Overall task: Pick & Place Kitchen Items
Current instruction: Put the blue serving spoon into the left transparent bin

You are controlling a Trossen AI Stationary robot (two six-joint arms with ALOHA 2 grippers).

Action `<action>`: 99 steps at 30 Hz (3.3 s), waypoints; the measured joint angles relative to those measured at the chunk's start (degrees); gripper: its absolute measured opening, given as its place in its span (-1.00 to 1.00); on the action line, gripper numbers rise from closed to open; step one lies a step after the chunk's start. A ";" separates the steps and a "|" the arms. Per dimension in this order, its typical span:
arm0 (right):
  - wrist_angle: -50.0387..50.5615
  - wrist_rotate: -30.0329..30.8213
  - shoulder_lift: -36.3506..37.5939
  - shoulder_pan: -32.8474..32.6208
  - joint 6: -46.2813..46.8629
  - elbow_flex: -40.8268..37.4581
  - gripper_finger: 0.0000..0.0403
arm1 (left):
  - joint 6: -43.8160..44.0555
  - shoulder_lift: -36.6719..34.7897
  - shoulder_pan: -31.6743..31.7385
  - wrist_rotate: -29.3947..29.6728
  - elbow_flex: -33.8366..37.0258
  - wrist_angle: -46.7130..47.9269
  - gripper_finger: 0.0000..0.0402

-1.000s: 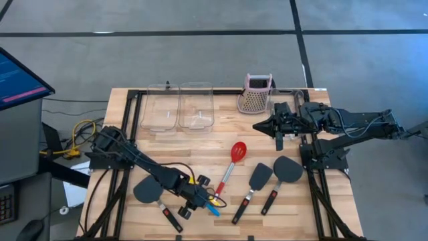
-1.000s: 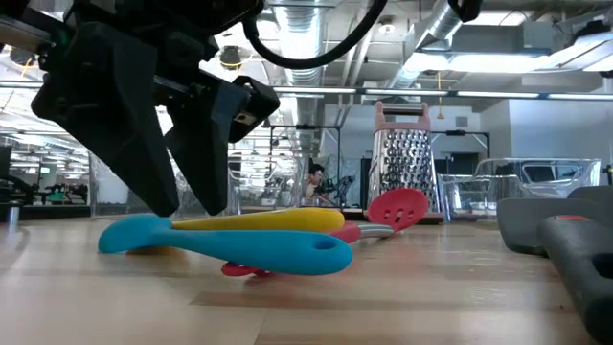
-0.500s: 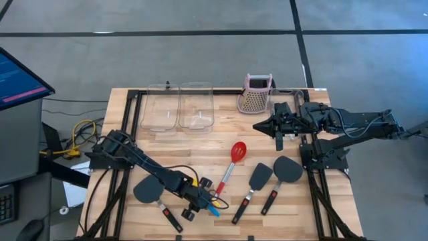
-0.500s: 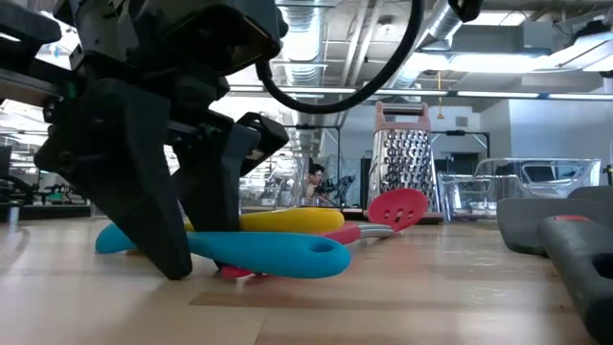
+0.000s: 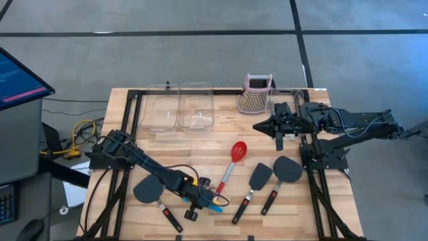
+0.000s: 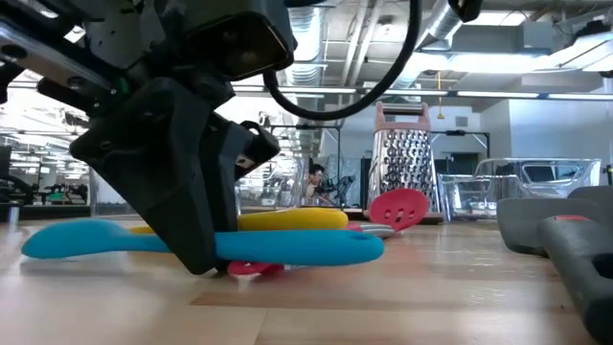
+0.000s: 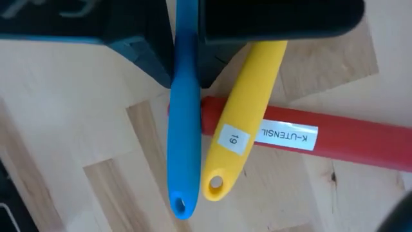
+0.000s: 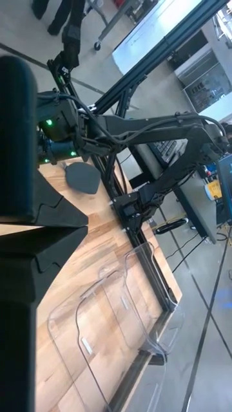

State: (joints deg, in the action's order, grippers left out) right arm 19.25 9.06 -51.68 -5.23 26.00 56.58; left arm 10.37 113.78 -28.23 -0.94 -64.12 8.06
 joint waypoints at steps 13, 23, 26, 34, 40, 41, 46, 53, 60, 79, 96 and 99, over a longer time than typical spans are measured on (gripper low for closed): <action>-0.22 -1.69 1.62 -0.05 1.49 0.10 -1.00 | 1.21 -10.39 -1.09 -0.19 0.36 13.14 -0.97; 0.30 -1.71 4.42 -1.55 0.93 -0.01 -1.00 | 2.84 -20.56 -1.59 1.17 0.26 17.40 -0.97; -0.13 -1.70 5.01 -1.55 0.59 0.09 -1.00 | 4.09 -22.93 -1.31 2.90 0.26 17.36 -0.97; -0.06 -1.70 5.64 -1.55 0.39 0.04 -1.00 | 4.12 -30.80 0.27 14.56 0.26 17.18 -0.97; -0.19 -1.69 4.95 -1.49 0.39 0.04 -1.00 | 2.25 -37.96 5.38 20.82 0.26 17.00 -0.97; -0.20 -1.68 4.59 -1.49 0.39 0.04 -1.00 | 1.86 -39.08 6.56 21.62 0.25 16.62 -0.97; -2.54 -1.68 1.60 -1.47 0.39 0.02 -1.00 | -0.11 -42.29 13.53 22.51 0.24 7.39 -0.97; -8.07 -1.50 -4.10 -0.94 0.39 0.02 -1.00 | -3.99 -40.93 21.26 17.87 0.11 -16.26 -0.97; -19.05 -1.53 -10.37 -0.92 -1.20 0.00 -1.00 | -3.91 -37.81 24.50 16.48 0.09 -27.98 -0.97; -32.02 -1.29 -20.46 -0.66 -5.58 -0.01 0.26 | 1.80 -31.49 24.46 14.07 0.19 -37.79 -0.97; -35.67 -1.59 -21.84 -0.25 -7.08 -0.02 0.09 | 5.53 -25.59 24.46 13.57 0.15 -46.10 -0.97; -35.28 -1.73 -21.84 -0.31 -7.06 -0.06 -0.07 | 5.30 -24.90 24.46 13.61 0.13 -47.44 -0.97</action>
State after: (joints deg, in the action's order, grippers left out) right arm -16.03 7.33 -73.52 -5.54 18.94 56.51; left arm 15.67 88.88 -3.77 12.67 -63.99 -39.37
